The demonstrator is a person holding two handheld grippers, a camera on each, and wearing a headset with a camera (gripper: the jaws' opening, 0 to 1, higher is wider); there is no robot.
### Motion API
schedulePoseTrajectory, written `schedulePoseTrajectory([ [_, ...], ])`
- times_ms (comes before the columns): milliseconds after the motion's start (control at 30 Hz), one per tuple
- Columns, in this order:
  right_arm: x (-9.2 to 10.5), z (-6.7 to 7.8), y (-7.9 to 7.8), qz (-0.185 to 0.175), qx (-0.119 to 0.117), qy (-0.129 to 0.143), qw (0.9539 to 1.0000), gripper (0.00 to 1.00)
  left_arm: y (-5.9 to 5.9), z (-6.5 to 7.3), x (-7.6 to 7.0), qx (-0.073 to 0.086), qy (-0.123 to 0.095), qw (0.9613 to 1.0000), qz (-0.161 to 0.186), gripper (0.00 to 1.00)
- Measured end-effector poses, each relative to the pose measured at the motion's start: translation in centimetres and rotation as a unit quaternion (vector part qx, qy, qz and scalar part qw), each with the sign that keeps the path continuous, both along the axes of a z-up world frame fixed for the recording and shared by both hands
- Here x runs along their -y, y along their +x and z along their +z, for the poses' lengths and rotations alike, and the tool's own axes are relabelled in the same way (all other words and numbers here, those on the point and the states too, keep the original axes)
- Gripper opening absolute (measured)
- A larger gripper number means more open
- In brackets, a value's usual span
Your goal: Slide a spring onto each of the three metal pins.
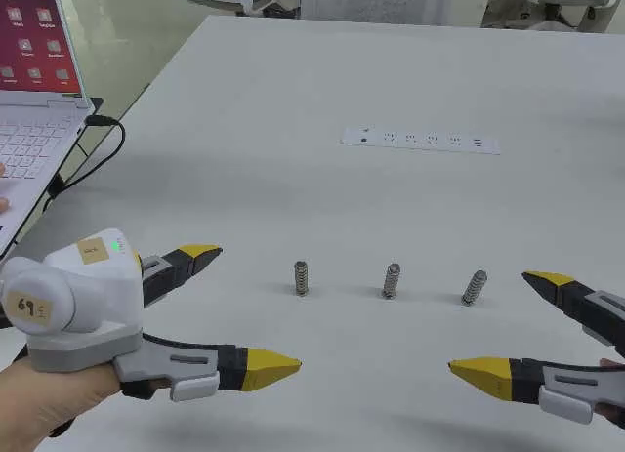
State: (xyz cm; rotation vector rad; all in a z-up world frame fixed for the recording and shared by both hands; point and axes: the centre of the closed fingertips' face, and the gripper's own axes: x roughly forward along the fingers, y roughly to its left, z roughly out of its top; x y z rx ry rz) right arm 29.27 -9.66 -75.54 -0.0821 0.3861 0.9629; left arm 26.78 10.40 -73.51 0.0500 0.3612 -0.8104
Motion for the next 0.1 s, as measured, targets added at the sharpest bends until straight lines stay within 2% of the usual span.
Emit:
schedulePoseTrajectory([
  [100, 0.07, -0.37, -0.88, 0.02, 0.011, -0.025, 0.9994, 0.99, 0.07, 0.13, -0.07, 0.002, -0.001, 1.0, 0.0, 0.98],
])
